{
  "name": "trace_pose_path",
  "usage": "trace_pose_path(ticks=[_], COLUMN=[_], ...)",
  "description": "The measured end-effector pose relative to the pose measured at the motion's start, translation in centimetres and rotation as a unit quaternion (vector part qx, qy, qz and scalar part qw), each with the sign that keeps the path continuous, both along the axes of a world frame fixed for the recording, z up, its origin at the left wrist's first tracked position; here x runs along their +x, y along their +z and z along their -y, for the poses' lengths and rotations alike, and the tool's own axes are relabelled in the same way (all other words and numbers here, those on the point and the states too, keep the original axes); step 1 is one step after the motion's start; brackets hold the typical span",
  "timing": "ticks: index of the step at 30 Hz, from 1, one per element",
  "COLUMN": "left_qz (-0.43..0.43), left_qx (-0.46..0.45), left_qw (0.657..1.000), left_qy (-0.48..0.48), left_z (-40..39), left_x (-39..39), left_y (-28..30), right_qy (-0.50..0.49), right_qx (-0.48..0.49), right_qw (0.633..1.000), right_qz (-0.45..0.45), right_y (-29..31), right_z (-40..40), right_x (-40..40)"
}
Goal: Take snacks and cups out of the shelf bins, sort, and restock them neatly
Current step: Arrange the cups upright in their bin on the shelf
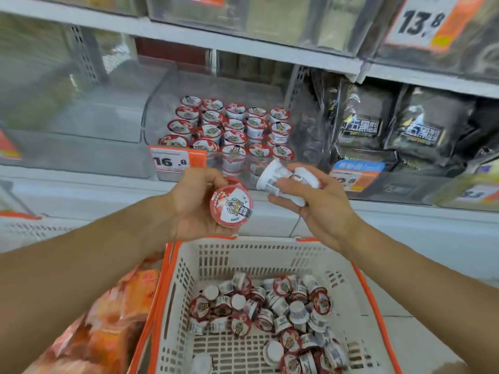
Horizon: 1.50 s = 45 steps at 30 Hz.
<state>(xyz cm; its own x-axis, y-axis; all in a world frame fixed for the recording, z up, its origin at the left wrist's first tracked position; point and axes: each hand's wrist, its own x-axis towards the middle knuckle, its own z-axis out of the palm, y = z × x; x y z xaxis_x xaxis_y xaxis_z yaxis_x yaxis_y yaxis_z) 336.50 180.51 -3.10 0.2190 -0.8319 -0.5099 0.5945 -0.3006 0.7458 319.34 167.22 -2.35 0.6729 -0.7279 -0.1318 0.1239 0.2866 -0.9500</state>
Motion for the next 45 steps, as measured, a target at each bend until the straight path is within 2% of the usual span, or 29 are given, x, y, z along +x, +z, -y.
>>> trace_pose_path(ticks=[2, 6, 11, 17, 21, 30, 35, 40, 43, 45], left_qz=[0.007, 0.014, 0.039, 0.012, 0.075, 0.135, 0.205, 0.229, 0.212, 0.195], left_qx=[0.021, 0.051, 0.028, 0.03, 0.027, 0.02, 0.035, 0.027, 0.015, 0.006], left_qw=[1.0, 0.998, 0.999, 0.999, 0.996, 0.99, 0.978, 0.973, 0.977, 0.979], left_qy=[0.013, 0.032, 0.021, 0.006, 0.037, 0.018, 0.017, -0.022, 0.021, 0.054], left_z=[0.6, 1.3, 1.7, 1.5, 1.5, 1.0, 0.8, 0.8, 0.9, 1.0], left_x=[0.2, 0.1, 0.1, 0.0, 1.0, 0.4, 0.3, -0.4, -0.4, 0.2], left_y=[-0.5, 0.5, 0.8, 1.0, 0.4, 0.9, 1.0, 1.5, 2.2, 3.0], right_qy=[-0.01, -0.053, -0.047, -0.007, 0.033, 0.113, 0.143, 0.097, 0.041, -0.035], right_qx=[-0.042, -0.043, -0.089, -0.172, -0.237, -0.285, -0.308, -0.326, -0.337, -0.396], right_qw=[0.999, 0.998, 0.995, 0.985, 0.969, 0.94, 0.924, 0.925, 0.931, 0.911], right_qz=[-0.002, 0.007, 0.005, -0.009, -0.055, -0.148, -0.177, -0.169, -0.132, -0.112], right_y=[-0.9, -1.8, -2.7, -2.0, -1.2, 0.3, 0.1, 0.0, 0.7, 1.9], right_z=[-1.2, -1.0, -0.8, -0.8, -0.7, 0.6, 0.7, 0.2, 0.1, 0.6], right_x=[1.0, 1.8, 2.1, 2.1, 2.0, 1.1, 0.7, 0.8, 1.0, 1.5])
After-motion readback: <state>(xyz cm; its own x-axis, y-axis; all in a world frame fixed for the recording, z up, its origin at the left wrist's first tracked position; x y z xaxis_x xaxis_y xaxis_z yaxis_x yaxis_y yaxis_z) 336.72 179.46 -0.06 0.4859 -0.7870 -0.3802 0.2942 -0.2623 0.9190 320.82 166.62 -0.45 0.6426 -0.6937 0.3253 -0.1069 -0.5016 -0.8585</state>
